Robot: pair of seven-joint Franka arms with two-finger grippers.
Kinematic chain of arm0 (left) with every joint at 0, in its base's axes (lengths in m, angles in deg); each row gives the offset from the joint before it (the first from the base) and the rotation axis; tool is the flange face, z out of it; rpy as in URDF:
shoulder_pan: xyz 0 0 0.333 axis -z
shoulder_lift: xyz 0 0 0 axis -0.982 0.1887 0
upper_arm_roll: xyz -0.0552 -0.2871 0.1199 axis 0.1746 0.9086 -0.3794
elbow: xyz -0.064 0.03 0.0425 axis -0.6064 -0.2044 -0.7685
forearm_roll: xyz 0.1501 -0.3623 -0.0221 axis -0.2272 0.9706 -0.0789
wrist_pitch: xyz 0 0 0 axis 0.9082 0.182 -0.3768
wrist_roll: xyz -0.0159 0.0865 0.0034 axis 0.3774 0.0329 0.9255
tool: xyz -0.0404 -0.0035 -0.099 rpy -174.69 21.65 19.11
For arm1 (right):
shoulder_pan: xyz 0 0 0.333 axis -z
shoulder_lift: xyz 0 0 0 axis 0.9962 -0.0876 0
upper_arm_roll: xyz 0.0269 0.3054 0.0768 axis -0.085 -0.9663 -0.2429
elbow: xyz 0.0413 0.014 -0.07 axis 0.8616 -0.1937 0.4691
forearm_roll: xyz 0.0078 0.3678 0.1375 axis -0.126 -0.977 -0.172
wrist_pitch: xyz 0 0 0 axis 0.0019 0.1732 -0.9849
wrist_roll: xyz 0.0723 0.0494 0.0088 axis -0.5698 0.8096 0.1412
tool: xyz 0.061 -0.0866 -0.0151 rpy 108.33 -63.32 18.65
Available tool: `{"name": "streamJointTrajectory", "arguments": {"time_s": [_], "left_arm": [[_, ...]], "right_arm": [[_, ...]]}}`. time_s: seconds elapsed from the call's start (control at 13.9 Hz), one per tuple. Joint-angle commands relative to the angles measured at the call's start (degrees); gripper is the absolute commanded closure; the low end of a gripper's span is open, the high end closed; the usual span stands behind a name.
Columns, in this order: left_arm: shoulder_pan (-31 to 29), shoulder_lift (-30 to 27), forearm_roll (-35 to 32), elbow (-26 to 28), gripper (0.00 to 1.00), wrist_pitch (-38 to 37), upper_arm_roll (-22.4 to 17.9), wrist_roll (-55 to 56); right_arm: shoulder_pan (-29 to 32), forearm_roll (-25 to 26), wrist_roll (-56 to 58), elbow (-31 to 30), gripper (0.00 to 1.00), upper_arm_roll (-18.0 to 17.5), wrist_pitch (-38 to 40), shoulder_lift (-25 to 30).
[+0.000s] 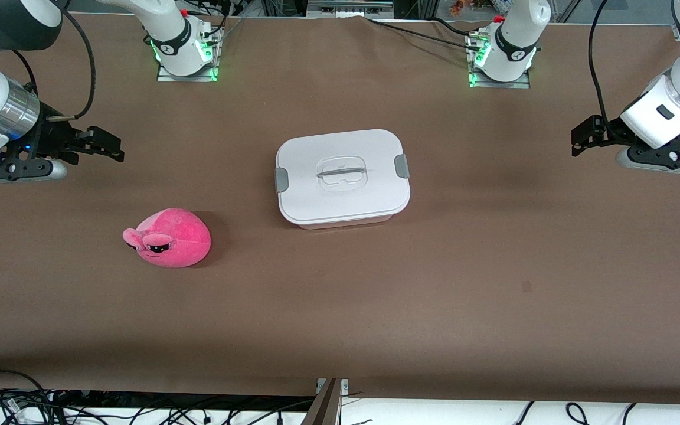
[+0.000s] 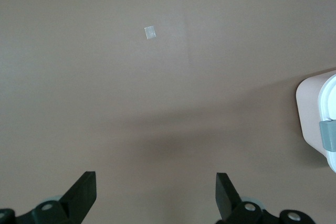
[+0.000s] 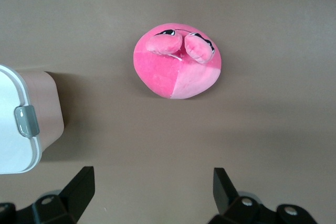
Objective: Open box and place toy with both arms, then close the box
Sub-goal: 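Reach the left gripper to the lid handle while the right gripper reaches the toy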
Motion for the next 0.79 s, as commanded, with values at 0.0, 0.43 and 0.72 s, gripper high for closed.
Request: {"name": "streamJointTrajectory", "arguments": {"time_s": [0.0, 0.43, 0.72], "left_arm": [[0.29, 0.96, 0.85, -2.0, 0.0, -1.51, -0.09, 0.47], [0.47, 1.13, 0.85, -2.44, 0.0, -1.68, 0.08, 0.65], [3.09, 2.19, 5.07, -2.62, 0.0, -5.99, 1.13, -0.14]], "right_arm": [[14.24, 3.45, -0.68, -0.95, 0.0, -14.81, 0.68, 2.61], [17.92, 4.08, -0.42, -2.54, 0.0, -18.76, -0.29, 4.03], [17.92, 4.35, -0.25, -2.63, 0.0, -18.77, -0.82, 3.86]]}}
